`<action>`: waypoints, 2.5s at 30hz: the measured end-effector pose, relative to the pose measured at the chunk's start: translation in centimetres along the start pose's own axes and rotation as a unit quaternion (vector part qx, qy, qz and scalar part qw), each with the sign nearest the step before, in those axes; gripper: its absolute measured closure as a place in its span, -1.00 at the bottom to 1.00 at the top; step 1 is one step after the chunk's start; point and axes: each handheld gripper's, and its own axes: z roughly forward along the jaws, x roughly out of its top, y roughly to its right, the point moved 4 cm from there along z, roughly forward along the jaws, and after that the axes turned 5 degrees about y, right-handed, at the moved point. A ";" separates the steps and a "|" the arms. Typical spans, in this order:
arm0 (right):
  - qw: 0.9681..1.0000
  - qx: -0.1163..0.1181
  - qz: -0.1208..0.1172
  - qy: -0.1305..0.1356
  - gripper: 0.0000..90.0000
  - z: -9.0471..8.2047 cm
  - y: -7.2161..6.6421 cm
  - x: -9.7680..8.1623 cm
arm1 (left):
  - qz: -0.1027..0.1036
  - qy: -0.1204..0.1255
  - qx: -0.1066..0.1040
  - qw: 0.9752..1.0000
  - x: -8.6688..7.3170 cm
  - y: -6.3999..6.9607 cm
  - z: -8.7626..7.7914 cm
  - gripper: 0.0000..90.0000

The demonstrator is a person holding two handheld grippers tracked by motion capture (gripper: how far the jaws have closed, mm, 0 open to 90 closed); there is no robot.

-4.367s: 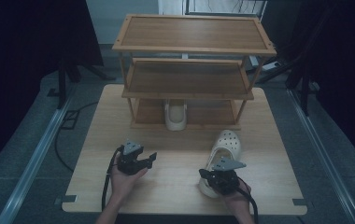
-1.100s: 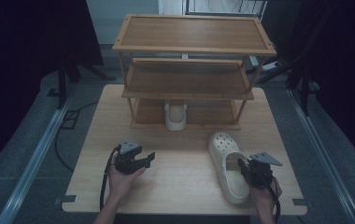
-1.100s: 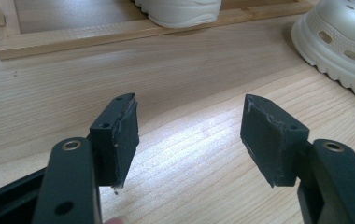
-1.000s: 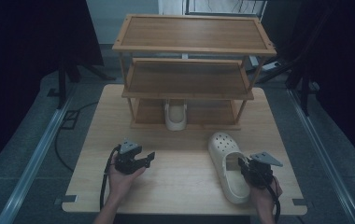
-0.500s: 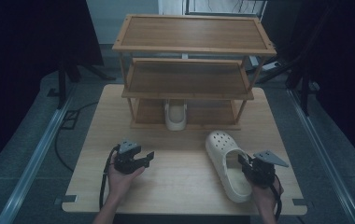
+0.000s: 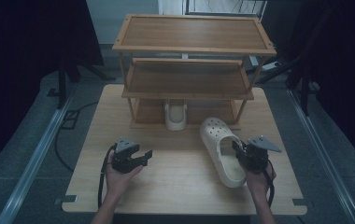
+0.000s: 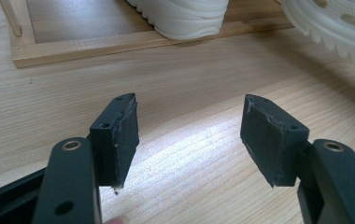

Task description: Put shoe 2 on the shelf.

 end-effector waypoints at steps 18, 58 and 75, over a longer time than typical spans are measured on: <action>1.000 -0.009 -0.007 0.021 0.68 4.8 -0.8 2.9 | -0.012 0.003 -0.011 1.000 0.0 -0.1 -0.2 -0.17; 0.996 -0.087 0.019 0.020 0.56 18.1 -2.4 3.5 | -0.033 0.009 -0.016 0.999 0.0 -1.1 -0.9 -0.17; 1.000 0.002 -0.013 0.025 0.08 11.8 -2.7 3.2 | -0.033 -0.001 -0.017 0.999 0.0 -1.0 -0.8 -0.18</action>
